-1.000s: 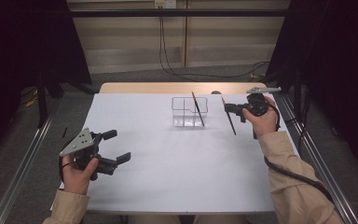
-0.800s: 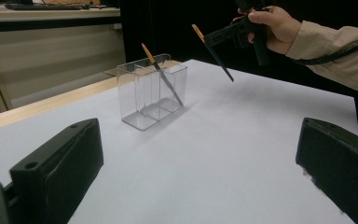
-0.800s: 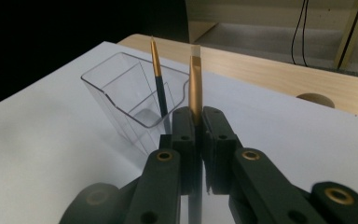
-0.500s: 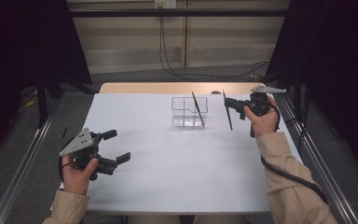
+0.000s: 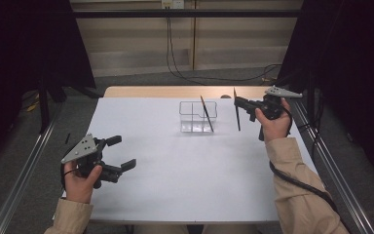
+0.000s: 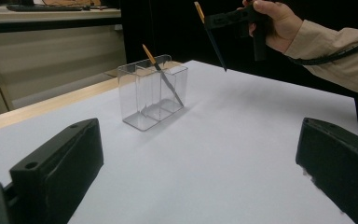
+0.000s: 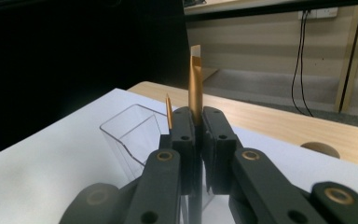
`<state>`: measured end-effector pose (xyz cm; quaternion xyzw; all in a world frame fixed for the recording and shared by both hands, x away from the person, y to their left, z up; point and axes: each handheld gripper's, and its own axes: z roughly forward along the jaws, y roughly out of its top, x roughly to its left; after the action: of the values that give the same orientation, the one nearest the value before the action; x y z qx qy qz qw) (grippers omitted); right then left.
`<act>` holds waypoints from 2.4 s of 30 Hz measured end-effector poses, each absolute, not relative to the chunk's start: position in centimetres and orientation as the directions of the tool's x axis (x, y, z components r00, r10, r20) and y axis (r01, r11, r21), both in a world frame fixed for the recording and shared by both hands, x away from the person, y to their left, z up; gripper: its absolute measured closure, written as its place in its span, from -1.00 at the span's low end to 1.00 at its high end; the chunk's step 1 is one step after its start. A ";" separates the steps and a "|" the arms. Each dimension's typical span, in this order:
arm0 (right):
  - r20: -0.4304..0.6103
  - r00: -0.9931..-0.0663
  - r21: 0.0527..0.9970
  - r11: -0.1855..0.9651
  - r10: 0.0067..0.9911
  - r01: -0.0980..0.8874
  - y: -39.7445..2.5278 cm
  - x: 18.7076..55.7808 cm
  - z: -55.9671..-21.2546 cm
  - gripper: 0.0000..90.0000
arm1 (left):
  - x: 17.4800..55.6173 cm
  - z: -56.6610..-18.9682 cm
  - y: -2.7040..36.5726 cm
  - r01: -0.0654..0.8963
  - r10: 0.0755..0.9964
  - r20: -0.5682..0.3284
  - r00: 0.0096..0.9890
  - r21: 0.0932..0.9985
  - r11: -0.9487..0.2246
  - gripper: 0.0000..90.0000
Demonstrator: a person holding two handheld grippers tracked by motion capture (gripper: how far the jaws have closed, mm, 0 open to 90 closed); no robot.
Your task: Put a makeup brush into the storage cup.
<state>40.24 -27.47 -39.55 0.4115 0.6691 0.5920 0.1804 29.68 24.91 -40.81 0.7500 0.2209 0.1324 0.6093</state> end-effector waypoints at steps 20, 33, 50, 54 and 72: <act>0.221 -0.614 0.964 -0.075 0.758 0.255 -26.8 40.5 -38.4 0.87 | 29.7 -40.8 25.0 0.170 0.489 -0.073 0.869 0.973 -0.157 -0.99; 0.207 -0.621 0.968 -0.067 0.756 0.241 -26.1 41.1 -37.6 0.87 | 29.8 -41.0 25.0 0.173 0.490 -0.076 0.869 0.973 -0.155 -0.99; 0.203 -0.623 0.972 -0.080 0.755 0.220 -25.6 42.1 -36.5 0.87 | 29.8 -41.1 25.0 0.174 0.486 -0.077 0.871 0.972 -0.158 -0.99; 0.209 -0.621 0.971 -0.087 0.756 0.220 -25.5 42.3 -36.4 0.87 | 29.8 -41.1 25.0 0.175 0.485 -0.080 0.871 0.972 -0.155 -0.99; 0.207 -0.633 0.974 -0.096 0.746 0.206 -24.4 43.3 -35.9 0.87 | 29.8 -41.2 25.1 0.181 0.485 -0.086 0.870 0.972 -0.153 -0.99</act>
<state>43.30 -24.35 -35.89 0.3729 0.6383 0.6394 0.2114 29.76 25.11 -41.24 0.7488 0.2224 0.1245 0.6118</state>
